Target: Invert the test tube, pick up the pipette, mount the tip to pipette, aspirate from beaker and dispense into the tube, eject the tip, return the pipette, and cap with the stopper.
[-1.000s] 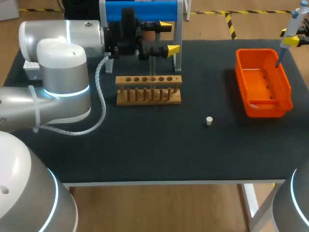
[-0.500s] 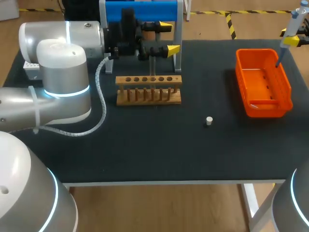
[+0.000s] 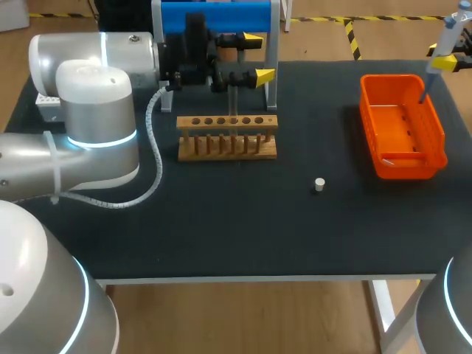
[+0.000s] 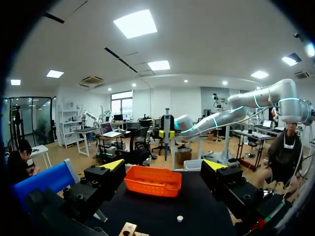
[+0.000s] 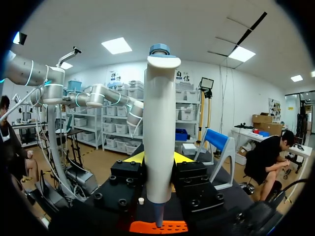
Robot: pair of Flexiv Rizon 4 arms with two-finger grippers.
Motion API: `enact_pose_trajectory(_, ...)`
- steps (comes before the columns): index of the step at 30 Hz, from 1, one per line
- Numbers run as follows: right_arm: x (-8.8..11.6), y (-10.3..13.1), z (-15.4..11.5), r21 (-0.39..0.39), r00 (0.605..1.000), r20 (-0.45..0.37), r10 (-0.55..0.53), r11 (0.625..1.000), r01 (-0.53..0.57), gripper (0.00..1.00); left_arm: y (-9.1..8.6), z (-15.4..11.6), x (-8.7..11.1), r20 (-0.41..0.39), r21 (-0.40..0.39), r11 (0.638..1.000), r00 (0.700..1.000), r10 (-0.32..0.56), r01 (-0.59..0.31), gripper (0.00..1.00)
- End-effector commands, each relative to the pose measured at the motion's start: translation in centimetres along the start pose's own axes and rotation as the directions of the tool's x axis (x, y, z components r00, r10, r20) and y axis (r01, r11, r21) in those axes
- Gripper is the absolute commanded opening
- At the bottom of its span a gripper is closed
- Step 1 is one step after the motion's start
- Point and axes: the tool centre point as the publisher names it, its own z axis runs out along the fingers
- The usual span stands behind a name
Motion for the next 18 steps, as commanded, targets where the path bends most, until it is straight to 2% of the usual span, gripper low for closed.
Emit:
enact_pose_trajectory(1,1.3,0.8,2.5,0.012,1.0,0.012,-0.004,1.0,0.004,0.0,0.1,0.0,0.0,0.001,0.003,1.0,1.0,0.001,-0.001,1.0)
enact_pose_trajectory(5,2.0,1.1,4.8,0.008,1.0,0.01,0.001,1.0,-0.001,0.0,0.1,0.0,0.0,0.001,0.003,1.0,1.0,0.001,-0.001,1.0)
enact_pose_trajectory(18,3.7,1.0,13.7,-0.015,0.998,-0.067,0.022,1.0,-0.023,0.0,0.1,0.0,0.0,0.001,0.003,1.0,1.0,0.001,-0.001,1.0)
